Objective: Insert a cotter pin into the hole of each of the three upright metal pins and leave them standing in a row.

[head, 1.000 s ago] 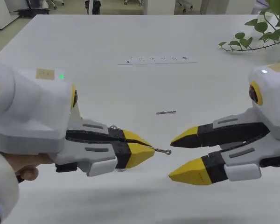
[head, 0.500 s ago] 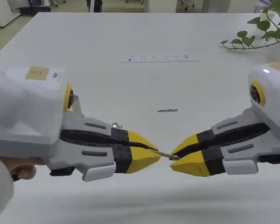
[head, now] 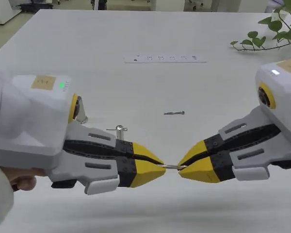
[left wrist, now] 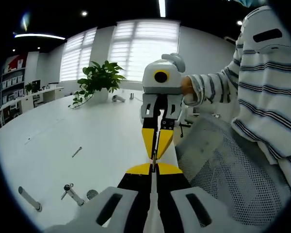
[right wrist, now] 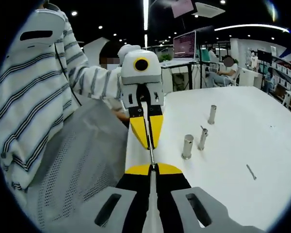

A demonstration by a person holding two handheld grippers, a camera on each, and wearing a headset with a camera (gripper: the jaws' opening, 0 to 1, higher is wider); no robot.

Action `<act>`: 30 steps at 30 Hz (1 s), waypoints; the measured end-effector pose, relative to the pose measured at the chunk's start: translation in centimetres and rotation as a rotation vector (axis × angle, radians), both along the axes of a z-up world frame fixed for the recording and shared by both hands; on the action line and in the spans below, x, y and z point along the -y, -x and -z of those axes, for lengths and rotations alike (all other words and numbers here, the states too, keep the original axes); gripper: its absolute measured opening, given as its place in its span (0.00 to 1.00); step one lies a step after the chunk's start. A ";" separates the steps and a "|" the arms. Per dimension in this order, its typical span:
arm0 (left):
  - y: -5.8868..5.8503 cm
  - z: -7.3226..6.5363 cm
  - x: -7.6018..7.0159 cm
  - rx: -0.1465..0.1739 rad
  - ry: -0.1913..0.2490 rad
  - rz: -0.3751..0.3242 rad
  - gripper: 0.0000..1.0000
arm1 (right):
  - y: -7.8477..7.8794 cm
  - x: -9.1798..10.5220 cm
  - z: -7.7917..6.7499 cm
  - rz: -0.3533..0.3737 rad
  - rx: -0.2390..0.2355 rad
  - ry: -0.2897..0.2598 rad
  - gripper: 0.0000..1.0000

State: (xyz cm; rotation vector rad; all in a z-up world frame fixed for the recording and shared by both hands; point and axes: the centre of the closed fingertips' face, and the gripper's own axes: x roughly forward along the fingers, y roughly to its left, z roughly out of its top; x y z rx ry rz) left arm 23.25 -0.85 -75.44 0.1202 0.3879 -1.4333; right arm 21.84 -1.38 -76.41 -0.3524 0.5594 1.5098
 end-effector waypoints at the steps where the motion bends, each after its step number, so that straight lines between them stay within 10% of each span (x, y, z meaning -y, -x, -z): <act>1: 0.0 0.2 0.0 0.001 -0.006 -0.003 0.01 | -0.1 0.0 0.0 -0.002 0.010 0.006 0.04; 20: -0.7 0.8 -1.0 0.025 -0.011 -0.063 0.02 | -0.9 -0.8 0.3 -0.063 0.059 0.085 0.03; 30: -2.5 2.7 -3.0 0.055 -0.064 -0.178 0.22 | -2.3 -0.6 1.8 -0.047 0.058 0.161 0.04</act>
